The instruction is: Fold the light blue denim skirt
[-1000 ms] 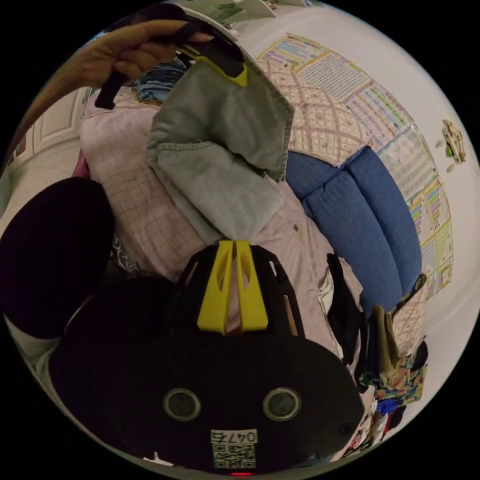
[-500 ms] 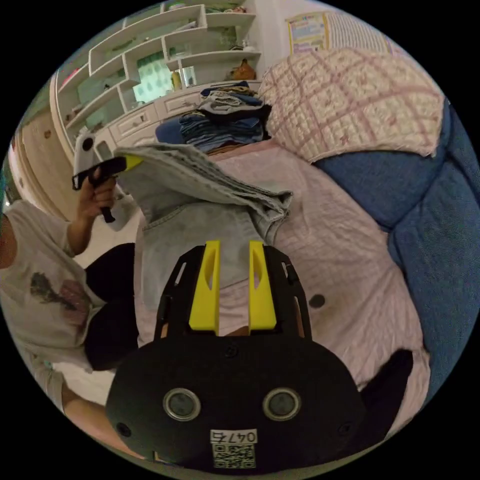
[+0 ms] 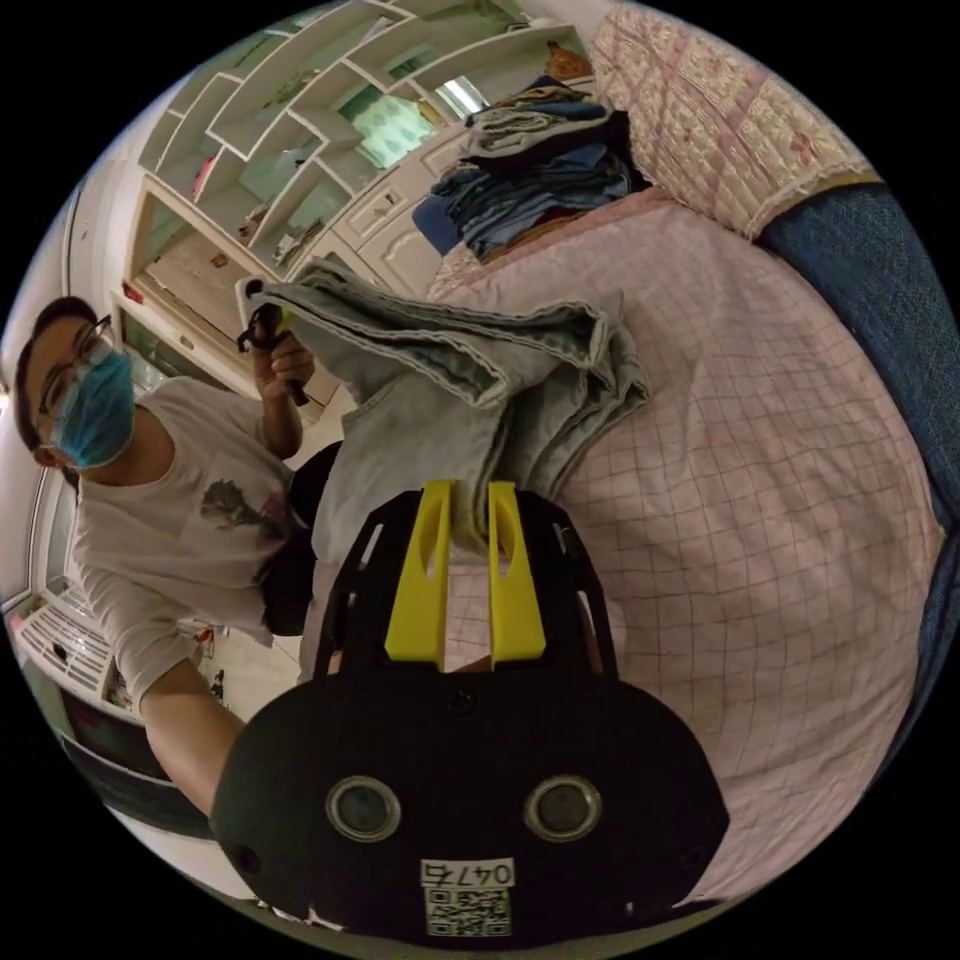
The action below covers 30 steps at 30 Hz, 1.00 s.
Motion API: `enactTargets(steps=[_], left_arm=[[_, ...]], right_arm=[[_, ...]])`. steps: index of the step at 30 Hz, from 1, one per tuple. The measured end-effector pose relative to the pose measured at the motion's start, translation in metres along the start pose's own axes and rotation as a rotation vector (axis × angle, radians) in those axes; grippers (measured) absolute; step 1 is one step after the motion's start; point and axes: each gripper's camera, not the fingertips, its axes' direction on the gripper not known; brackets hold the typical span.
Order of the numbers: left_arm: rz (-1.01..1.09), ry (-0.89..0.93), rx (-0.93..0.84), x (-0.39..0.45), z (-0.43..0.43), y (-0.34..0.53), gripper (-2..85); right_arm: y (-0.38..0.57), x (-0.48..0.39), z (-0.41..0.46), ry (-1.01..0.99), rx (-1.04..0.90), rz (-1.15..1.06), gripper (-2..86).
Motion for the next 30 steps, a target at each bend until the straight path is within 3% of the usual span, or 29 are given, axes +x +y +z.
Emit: enactTargets(steps=[10,23,30], left_arm=[[0.047,0.006,-0.027,0.03,-0.003,-0.015,2.9],[0.005,0.023,-0.026,0.016,-0.001,-0.016,3.0],[0.004,0.017,-0.023,0.005,0.001,-0.009,3.3]], right_arm=[[-0.002,0.067,0.042,0.032,-0.078,0.015,0.6],[0.017,0.108,0.07,0.124,-0.022,-0.035,0.9],[0.009,0.145,0.101,0.09,-0.167,0.018,0.9]])
